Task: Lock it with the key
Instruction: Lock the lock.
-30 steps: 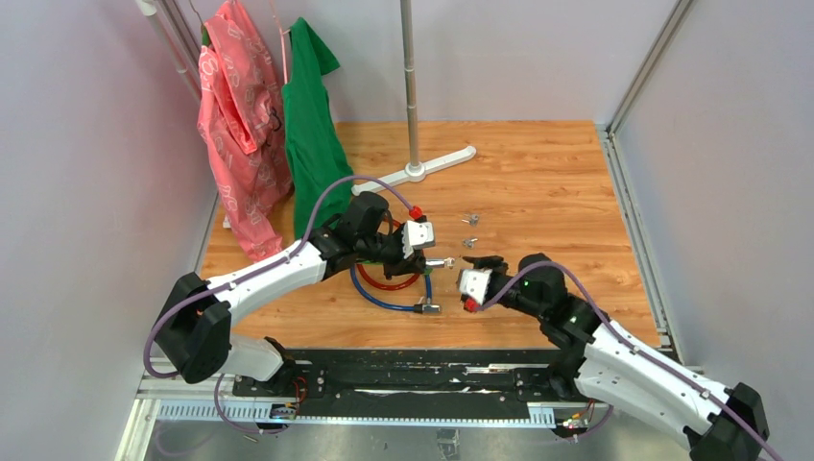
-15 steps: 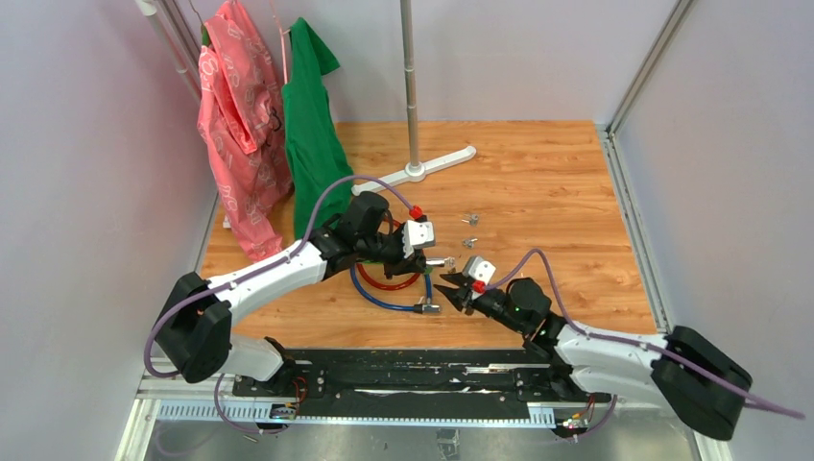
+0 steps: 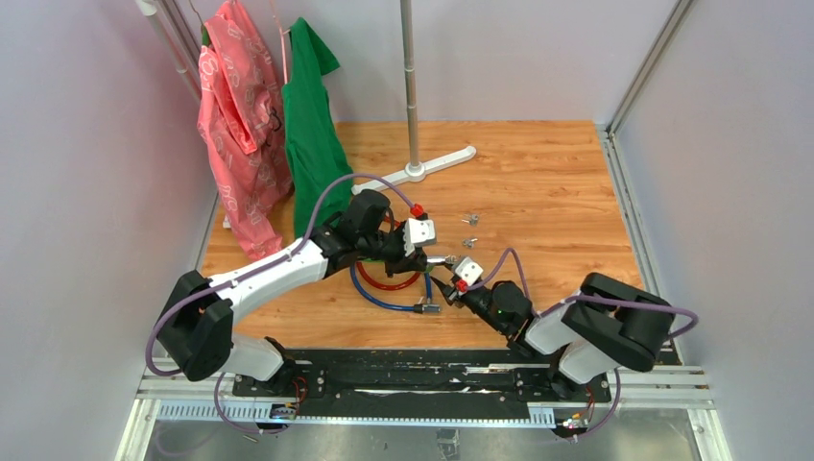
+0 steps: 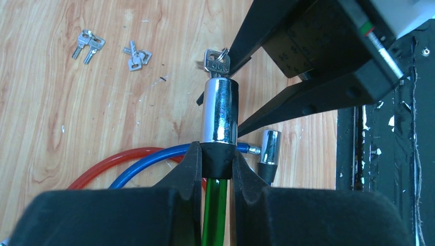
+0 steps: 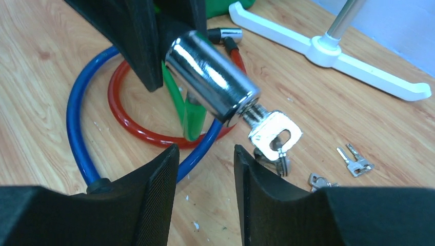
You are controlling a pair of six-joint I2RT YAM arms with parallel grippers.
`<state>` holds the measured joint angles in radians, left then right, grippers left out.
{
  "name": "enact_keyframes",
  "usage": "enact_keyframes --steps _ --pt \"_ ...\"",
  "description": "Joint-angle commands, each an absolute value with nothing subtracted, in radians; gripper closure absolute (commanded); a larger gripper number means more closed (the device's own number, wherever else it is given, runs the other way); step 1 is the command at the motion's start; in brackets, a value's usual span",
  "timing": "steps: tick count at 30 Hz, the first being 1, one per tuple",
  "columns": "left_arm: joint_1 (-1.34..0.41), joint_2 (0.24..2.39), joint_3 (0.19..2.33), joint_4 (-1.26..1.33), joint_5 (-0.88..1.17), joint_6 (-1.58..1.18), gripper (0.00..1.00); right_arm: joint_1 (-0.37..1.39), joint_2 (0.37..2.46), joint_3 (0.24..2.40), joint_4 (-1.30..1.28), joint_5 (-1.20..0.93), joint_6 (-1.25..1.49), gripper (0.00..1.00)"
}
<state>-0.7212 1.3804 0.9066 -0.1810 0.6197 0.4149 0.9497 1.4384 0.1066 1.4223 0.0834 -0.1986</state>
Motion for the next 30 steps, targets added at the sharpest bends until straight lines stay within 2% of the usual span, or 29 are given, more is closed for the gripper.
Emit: enact_keyframes --steps 1,10,14,19,20,22,25,27,30 --pt "-0.713 1.401 0.934 -0.223 0.623 0.423 1.0 0.969 1.526 0.142 1.594 0.093 -0.255 0.53" --pt "-0.712 1.4 0.939 -0.213 0.627 0.414 1.0 0.966 1.543 0.19 1.595 0.069 -0.245 0.51" --pt "-0.712 1.397 0.935 -0.193 0.636 0.393 1.0 0.966 1.571 0.204 1.595 0.09 -0.237 0.6" --pt "-0.703 1.397 0.925 -0.14 0.637 0.259 1.0 0.966 1.581 0.249 1.595 0.158 -0.194 0.53" --pt "-0.697 1.396 0.919 -0.116 0.637 0.198 1.0 0.967 1.573 0.248 1.595 0.182 -0.179 0.55" --pt "-0.688 1.393 0.903 -0.088 0.653 0.108 1.0 0.966 1.545 0.243 1.595 0.215 -0.158 0.65" --pt "-0.687 1.394 0.868 -0.069 0.669 0.052 1.0 0.966 1.533 0.231 1.595 0.232 -0.137 0.92" --pt "-0.687 1.394 0.851 -0.036 0.658 0.045 1.0 0.967 1.551 0.229 1.595 0.232 -0.126 1.0" --pt "-0.693 1.399 0.838 -0.011 0.587 0.069 1.0 0.966 1.565 0.241 1.595 0.216 -0.115 1.0"
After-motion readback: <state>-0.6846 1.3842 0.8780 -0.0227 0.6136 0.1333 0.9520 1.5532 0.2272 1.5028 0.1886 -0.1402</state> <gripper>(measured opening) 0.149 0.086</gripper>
